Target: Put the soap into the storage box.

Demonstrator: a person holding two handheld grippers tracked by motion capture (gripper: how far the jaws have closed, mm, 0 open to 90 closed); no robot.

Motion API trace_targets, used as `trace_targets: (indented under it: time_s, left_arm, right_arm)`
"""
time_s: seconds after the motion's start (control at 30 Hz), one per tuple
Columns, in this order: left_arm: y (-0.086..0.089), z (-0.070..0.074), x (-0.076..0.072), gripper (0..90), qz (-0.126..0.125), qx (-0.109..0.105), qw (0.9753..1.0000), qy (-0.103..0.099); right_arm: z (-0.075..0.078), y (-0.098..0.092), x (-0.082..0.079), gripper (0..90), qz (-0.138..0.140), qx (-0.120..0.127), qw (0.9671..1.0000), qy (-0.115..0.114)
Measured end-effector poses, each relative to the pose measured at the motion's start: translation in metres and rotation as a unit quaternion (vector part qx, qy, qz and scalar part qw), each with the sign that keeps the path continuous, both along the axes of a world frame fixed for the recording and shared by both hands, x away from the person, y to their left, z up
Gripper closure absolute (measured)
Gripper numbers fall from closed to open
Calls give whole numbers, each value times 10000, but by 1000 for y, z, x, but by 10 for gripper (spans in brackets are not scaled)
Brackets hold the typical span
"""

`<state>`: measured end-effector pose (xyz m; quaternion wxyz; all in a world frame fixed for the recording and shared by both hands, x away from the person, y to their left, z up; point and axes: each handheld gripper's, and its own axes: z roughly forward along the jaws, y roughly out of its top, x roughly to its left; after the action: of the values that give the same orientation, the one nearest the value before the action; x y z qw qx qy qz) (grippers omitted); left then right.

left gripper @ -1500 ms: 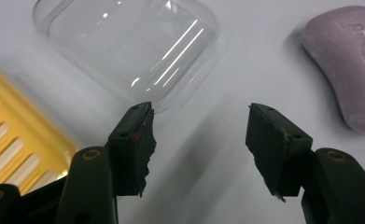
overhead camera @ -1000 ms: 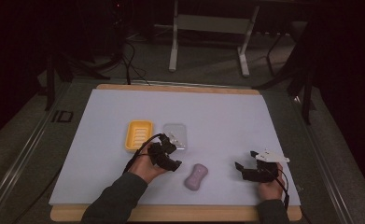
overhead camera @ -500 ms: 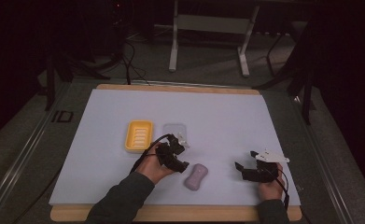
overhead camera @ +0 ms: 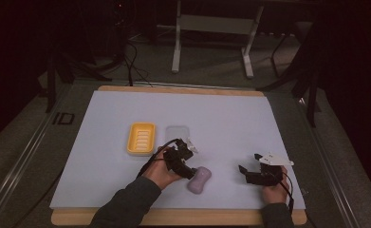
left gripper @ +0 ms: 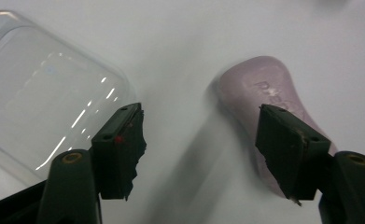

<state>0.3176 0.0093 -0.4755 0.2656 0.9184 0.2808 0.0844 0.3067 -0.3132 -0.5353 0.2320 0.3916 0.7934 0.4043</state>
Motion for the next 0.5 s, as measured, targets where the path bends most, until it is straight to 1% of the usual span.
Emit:
trace_targets:
  time_s: [0.2,0.23,0.3,0.43,0.5]
  left_arm:
    - [-13,-2,-3,302,-192,25,9998,89]
    - [-16,-3,-4,299,-189,-3,9997,121]
    - [-21,-5,-5,293,-266,44,9995,151]
    - [-30,-11,-8,260,-314,140,9992,183]
    - [-33,-15,-9,243,-347,172,9989,251]
  right_arm:
    - [0,0,0,162,1,-8,10000,-1]
    - [0,0,0,162,3,-7,10000,-3]
    - [0,0,0,162,2,-6,10000,-1]
    - [0,0,0,162,4,-8,10000,-3]
    - [0,0,0,162,5,-9,10000,-3]
